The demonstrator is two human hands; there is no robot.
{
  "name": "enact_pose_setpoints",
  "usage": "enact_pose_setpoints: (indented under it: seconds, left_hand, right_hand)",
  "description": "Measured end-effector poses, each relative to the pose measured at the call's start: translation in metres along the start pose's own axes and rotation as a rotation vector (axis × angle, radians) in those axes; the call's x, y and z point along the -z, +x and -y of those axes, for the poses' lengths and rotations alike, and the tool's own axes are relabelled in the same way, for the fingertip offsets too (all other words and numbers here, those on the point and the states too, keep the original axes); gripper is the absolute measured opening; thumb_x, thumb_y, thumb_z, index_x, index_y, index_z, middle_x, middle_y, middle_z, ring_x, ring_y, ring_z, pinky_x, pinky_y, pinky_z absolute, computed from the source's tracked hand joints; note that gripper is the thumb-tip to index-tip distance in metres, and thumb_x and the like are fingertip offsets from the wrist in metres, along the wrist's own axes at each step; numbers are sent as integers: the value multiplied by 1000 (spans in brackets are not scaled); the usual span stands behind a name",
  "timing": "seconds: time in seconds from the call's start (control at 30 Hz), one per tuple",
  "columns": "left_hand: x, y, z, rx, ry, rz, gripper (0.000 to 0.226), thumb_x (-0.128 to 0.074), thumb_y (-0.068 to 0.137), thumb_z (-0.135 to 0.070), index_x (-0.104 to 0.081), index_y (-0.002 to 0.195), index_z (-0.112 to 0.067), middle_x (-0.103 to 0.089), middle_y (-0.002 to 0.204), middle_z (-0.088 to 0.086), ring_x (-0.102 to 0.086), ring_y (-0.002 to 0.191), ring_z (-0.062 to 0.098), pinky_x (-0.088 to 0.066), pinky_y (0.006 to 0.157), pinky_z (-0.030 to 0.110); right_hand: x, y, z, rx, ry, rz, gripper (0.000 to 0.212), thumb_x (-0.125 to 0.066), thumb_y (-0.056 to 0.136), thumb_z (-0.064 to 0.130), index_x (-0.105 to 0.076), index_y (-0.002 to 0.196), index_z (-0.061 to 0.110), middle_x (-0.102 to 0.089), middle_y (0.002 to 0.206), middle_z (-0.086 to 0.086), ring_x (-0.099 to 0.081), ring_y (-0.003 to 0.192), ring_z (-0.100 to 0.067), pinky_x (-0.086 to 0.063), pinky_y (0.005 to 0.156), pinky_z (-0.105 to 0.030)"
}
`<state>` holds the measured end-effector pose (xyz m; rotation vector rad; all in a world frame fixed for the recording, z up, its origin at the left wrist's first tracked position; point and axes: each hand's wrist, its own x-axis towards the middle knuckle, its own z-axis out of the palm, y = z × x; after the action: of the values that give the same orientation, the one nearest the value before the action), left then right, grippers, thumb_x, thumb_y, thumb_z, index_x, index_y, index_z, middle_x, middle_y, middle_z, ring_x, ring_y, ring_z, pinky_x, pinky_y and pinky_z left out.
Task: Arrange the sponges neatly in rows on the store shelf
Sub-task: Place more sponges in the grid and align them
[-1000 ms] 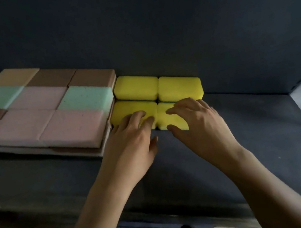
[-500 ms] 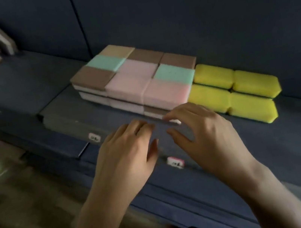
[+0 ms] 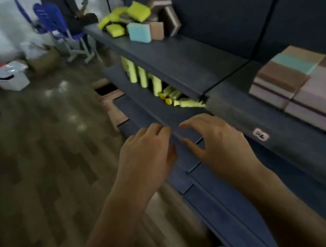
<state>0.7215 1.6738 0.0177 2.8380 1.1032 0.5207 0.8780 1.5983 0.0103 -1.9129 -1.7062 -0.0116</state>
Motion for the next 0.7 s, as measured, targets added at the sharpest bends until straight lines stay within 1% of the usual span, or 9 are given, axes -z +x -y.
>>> enact_pose_setpoints:
  seconds: [0.03,0.07,0.13,0.23,0.3,0.4,0.5,0.6,0.7]
  left_hand:
    - [2,1,10,21,5,-5,29,-53,85,-34,-65,107,-18,-65,100,1,-63,86,23,-48,68,36]
    - [4,2,19,39,8,-7,31,-51,84,-35,-65,105,-18,-65,99,1,-63,85,24,-47,67,35]
    - [4,6,35,74,6,-7,29,-52,86,-35,-65,104,-17,-65,99,1,-63,84,24,-48,66,36]
    - [-1,18,56,111,9,3,25,-62,86,-33,-66,105,-19,-65,99,1,-63,85,23,-52,66,38]
    - [-6,35,70,124,23,-1,24,-66,84,-33,-66,104,-19,-65,97,0,-64,83,23,-52,64,37]
    - [-11,76,94,134,57,-11,25,-67,83,-35,-66,104,-21,-65,98,-2,-64,82,22,-48,63,34]
    - [-10,129,115,125,74,-25,30,-63,86,-39,-63,112,-24,-65,104,-5,-63,89,19,-47,70,31]
    - [-12,181,132,93,87,-31,35,-55,90,-42,-57,121,-28,-60,115,-8,-59,102,15,-45,79,29]
    - [-21,220,151,103,63,-52,35,-58,89,-40,-58,121,-26,-60,116,-6,-60,103,18,-47,78,33]
  right_hand:
    - [-9,10,6,18,16,22,42,-44,88,47,-66,113,20,-67,110,0,-65,97,-23,-57,72,-43]
    - [-20,19,10,29,24,31,38,-42,88,45,-65,108,22,-68,104,-3,-66,91,-26,-57,68,-42]
    - [-36,36,15,3,29,16,21,-48,90,35,-61,102,25,-68,93,-6,-68,80,-27,-57,62,-40]
    - [-42,59,15,38,4,127,29,-58,93,34,-63,117,20,-65,113,-1,-63,98,-23,-56,75,-42]
    - [-45,82,9,43,7,156,30,-58,95,33,-62,122,20,-62,117,2,-60,104,-21,-54,81,-43]
    - [-56,130,1,43,-20,159,30,-58,96,34,-59,125,25,-60,123,8,-57,110,-16,-52,86,-36]
    - [-59,186,-14,44,-44,133,31,-58,97,36,-59,126,26,-59,125,8,-56,114,-16,-52,88,-36]
    - [-55,241,-30,11,-70,101,32,-56,96,38,-59,127,29,-58,126,11,-55,113,-15,-52,85,-35]
    - [-58,280,-43,3,-79,90,32,-55,97,39,-57,128,30,-56,128,12,-53,115,-14,-50,84,-32]
